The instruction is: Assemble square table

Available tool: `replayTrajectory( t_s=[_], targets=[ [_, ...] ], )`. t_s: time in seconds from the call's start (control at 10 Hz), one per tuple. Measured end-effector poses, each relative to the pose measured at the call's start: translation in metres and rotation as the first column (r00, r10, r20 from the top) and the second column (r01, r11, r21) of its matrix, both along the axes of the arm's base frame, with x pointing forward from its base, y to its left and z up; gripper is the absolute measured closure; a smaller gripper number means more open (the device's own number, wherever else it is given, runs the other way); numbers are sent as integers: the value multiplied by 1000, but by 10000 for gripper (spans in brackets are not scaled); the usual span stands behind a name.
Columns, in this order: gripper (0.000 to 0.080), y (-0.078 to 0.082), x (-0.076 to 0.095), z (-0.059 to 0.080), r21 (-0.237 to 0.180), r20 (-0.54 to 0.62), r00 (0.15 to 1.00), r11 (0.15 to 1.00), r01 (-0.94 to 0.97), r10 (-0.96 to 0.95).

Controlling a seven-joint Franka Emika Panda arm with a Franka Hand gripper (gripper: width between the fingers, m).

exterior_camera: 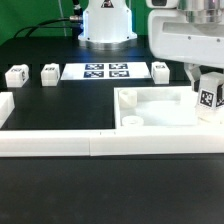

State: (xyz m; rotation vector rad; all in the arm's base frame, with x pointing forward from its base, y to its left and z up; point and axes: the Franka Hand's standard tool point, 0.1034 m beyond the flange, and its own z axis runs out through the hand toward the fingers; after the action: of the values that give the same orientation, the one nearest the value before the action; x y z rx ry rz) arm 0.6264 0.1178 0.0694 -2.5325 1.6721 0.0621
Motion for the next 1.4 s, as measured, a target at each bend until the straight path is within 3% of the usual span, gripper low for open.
replayTrajectory(
  t_s=[0.2,0.3,0.5,0.6,0.7,0.8,0.9,1.1,1.2,1.4],
  targets=[
    [506,-3,3,-2,80,-27,916,913,401,-400],
    [506,-4,3,-2,109,-45,869,863,494,-492],
    [506,-3,3,-2,110,-45,861,854,508,-506],
    [506,-2,4,-4,95,-5,936,931,351,-353],
    [425,2,7,-5,79,39,988,986,147,-151],
    [274,2,10,-5,76,70,998,997,5,-11],
    [177,1,10,-5,67,79,996,997,-44,39],
    [155,0,10,-5,50,103,978,981,-189,183],
    [151,0,10,-5,42,112,965,969,-244,239],
    [150,4,11,0,-62,138,756,767,-638,640]
  ],
)
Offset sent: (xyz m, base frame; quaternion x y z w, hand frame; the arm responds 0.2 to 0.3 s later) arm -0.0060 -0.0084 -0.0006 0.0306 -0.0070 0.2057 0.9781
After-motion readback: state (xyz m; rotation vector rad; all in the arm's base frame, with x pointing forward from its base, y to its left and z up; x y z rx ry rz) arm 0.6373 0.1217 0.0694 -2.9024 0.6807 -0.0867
